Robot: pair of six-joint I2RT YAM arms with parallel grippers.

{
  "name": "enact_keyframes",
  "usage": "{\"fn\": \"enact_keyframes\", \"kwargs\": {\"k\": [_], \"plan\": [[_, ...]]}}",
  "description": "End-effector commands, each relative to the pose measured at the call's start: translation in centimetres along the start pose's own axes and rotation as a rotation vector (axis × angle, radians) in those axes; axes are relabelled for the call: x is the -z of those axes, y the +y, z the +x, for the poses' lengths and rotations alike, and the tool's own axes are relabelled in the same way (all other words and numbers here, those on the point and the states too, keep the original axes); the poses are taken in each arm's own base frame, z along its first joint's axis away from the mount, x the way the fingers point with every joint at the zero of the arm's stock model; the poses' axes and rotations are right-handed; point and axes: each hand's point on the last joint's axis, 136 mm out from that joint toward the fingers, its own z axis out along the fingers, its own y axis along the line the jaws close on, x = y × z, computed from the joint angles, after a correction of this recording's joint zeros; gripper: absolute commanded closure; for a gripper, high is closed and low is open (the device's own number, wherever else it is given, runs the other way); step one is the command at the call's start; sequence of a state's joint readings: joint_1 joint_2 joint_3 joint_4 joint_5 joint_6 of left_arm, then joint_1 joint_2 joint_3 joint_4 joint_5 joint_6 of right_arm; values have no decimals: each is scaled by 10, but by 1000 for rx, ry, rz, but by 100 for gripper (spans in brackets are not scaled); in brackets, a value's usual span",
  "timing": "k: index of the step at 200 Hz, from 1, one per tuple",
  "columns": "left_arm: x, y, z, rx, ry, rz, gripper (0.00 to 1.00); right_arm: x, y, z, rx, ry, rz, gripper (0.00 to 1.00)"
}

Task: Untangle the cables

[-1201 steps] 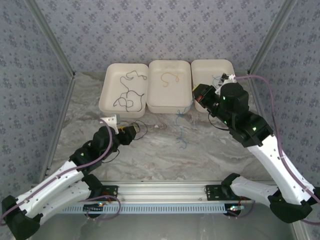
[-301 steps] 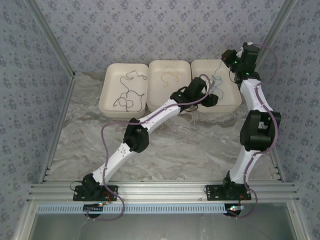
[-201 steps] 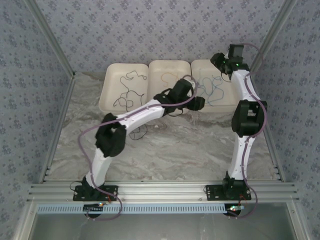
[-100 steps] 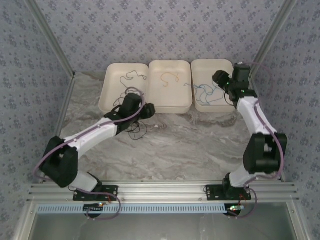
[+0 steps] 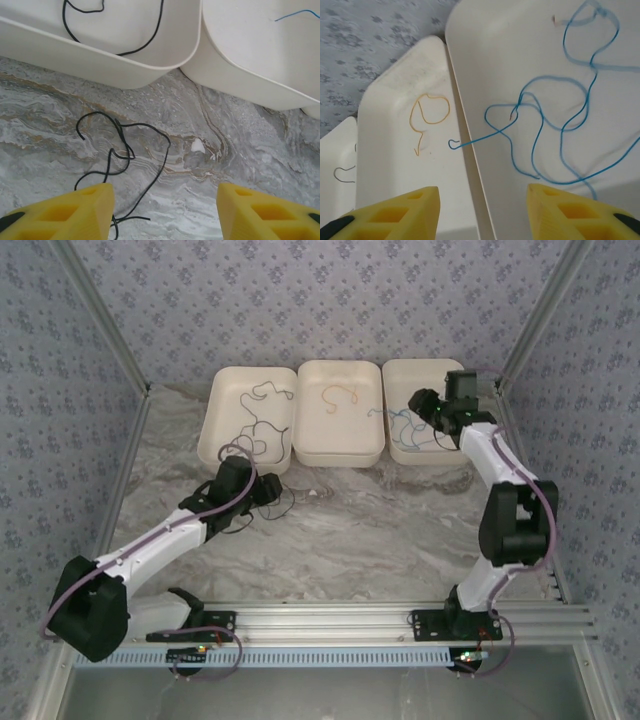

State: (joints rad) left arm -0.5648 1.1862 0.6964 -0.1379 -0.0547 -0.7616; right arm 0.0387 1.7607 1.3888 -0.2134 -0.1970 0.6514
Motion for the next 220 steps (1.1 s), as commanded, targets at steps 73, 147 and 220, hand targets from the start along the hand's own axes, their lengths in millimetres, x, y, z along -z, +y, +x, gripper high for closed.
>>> {"fn": "enact_keyframes", "kwargs": {"k": [73,147,220], "plan": [[10,-10,2,-10,-32,43,45,-102,0,12,-795,172,-45,37],[23,-9,0,-31,-50,46,47,-132,-4,30,-981,213,-14,39],[27,-6,3,-39,-47,43,51,-119,-9,-21,-999,48,-130,100]]}}
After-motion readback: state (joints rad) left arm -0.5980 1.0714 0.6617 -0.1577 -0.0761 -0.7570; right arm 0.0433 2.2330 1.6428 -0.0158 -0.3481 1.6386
